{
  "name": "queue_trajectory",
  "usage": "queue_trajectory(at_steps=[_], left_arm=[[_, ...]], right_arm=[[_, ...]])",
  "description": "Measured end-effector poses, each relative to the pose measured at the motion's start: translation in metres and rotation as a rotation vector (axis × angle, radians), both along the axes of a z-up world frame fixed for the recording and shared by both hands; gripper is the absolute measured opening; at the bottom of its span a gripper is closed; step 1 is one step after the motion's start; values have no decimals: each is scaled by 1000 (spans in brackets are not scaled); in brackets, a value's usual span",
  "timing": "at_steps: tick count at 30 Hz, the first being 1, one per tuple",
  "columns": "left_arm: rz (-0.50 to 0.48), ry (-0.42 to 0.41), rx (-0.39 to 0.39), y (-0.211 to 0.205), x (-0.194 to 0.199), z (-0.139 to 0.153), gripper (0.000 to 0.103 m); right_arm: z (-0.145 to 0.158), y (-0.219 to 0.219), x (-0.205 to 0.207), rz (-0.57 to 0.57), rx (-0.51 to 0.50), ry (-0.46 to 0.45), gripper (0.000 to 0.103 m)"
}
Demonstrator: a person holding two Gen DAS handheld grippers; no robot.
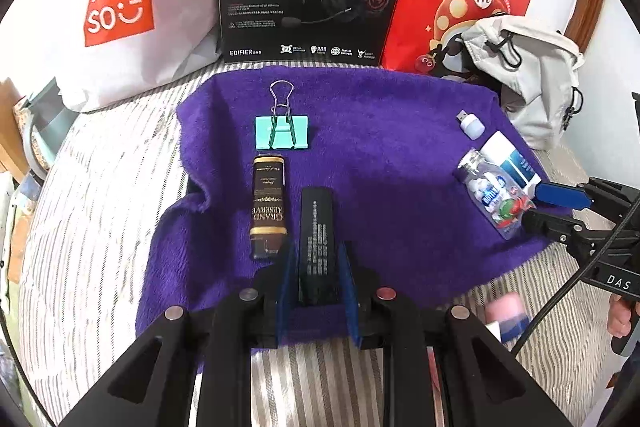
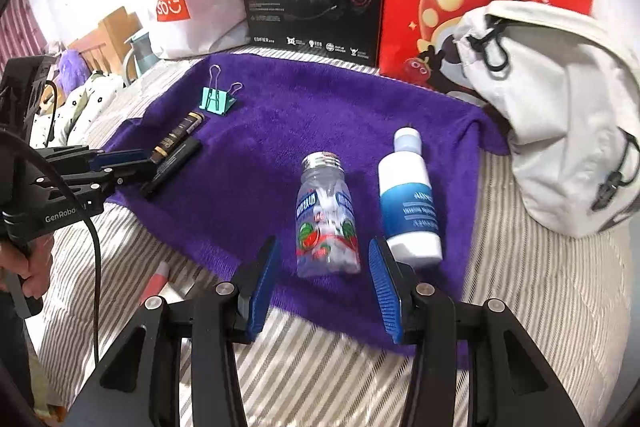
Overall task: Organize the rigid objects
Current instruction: 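Carry black case and clear bottle onto the purple towel while opening both grippers, then grasp the pink tube with left while right moves toward the pink-blue round case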
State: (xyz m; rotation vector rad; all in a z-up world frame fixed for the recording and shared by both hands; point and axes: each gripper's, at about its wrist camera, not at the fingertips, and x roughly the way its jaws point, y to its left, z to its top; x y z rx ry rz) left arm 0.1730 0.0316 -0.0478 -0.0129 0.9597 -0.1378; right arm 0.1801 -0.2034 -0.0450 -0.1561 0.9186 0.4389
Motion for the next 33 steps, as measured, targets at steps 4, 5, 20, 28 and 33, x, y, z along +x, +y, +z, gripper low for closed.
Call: queue_trajectory(at_steps=[4, 5, 20, 28, 33], left_arm=[[-6, -17, 4, -5, -17, 7, 21], [-5, -19, 4, -7, -23, 8, 21], [-77, -6, -19, -54, -83, -5, 22], [-100, 23, -4, -78, -83, -20, 22], [-102, 24, 54, -81, -86, -22, 25]], right_arm=[[4, -9, -19, -25, 2, -15, 46], [4, -12, -25, -32, 11, -15, 46], [-8, -50, -106, -134, 118, 15, 46], [-11, -53, -126, -133, 153, 12, 46], [-17, -51, -128, -127, 150, 22, 46]])
